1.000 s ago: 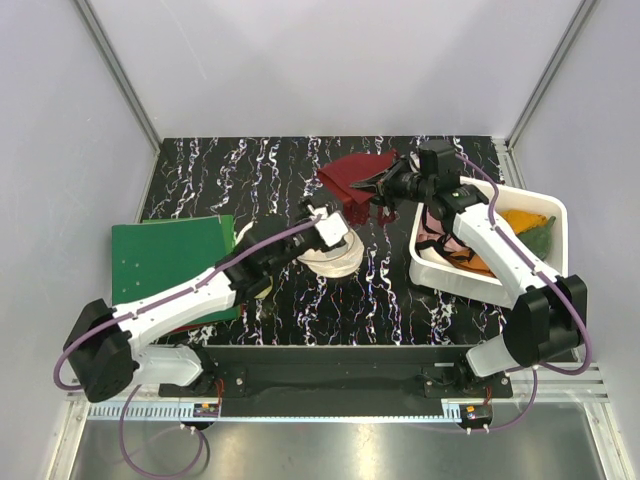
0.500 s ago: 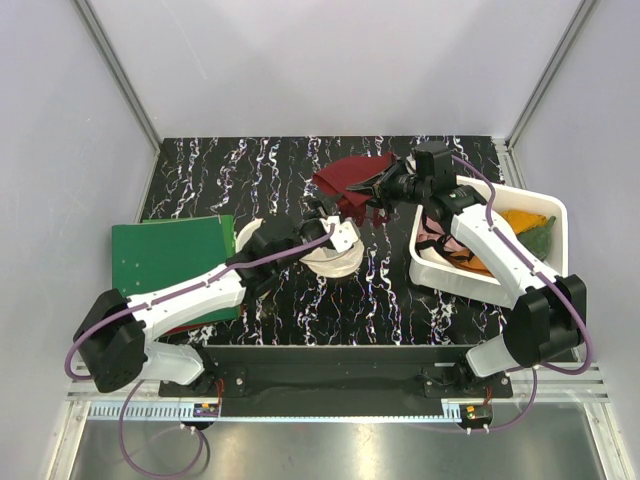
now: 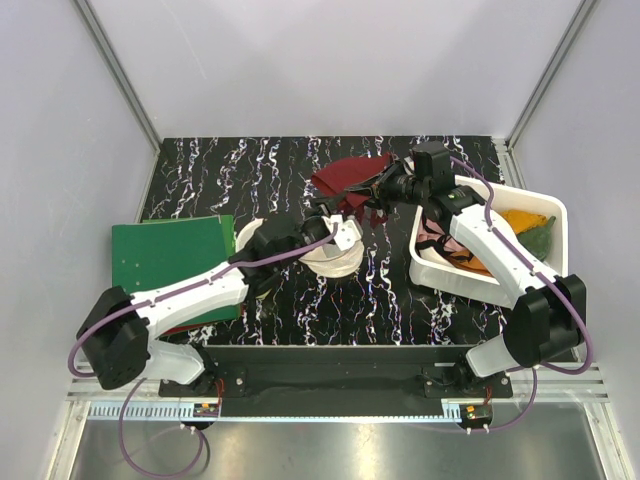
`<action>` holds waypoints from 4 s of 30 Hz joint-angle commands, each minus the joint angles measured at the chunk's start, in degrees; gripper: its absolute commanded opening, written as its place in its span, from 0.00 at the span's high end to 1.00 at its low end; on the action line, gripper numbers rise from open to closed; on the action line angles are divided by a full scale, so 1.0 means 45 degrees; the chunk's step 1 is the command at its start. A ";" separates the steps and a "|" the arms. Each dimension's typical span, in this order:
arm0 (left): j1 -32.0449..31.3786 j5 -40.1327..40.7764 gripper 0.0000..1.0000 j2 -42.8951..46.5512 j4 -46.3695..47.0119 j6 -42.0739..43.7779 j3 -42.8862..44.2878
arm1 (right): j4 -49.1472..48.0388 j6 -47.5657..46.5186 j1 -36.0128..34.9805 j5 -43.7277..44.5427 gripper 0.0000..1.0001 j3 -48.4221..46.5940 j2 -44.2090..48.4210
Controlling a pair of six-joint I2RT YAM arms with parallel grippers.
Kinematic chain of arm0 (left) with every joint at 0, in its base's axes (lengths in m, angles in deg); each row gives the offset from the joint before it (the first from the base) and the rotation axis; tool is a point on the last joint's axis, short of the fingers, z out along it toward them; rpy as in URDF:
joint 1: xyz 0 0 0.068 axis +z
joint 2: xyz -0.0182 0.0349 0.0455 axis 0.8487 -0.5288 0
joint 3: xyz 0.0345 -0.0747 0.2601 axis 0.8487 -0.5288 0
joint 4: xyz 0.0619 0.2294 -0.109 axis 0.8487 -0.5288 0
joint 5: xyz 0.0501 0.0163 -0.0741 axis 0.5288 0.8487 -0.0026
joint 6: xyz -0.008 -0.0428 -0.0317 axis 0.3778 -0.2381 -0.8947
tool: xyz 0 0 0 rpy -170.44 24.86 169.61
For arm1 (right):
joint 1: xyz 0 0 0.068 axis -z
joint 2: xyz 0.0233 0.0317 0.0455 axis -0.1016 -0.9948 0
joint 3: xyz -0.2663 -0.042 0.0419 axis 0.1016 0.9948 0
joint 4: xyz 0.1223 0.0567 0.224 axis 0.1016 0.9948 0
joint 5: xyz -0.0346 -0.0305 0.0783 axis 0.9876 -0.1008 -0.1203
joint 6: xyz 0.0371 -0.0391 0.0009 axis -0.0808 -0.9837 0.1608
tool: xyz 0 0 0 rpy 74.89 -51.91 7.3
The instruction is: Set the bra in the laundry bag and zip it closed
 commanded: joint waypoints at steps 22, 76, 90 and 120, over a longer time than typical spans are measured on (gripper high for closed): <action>0.0070 0.0752 1.00 -0.0405 -0.1082 -0.0092 0.1726 | -0.0432 0.0103 -0.0214 -0.0154 0.67 0.0029 0.1021; 0.7493 -1.3526 1.00 0.1920 -0.1805 -1.9490 0.3835 | -0.1643 -1.4370 0.1095 -0.1596 0.16 0.1924 0.3483; 0.7649 -1.3760 1.00 0.1706 -0.0109 -2.0973 0.3543 | -0.7031 -1.1560 0.1114 -0.5583 0.45 0.4071 0.3072; 0.7513 -1.0500 1.00 -0.0793 -0.2471 -2.0446 0.3132 | 0.2712 -1.2634 -0.0779 -0.2732 1.00 -0.2312 0.1747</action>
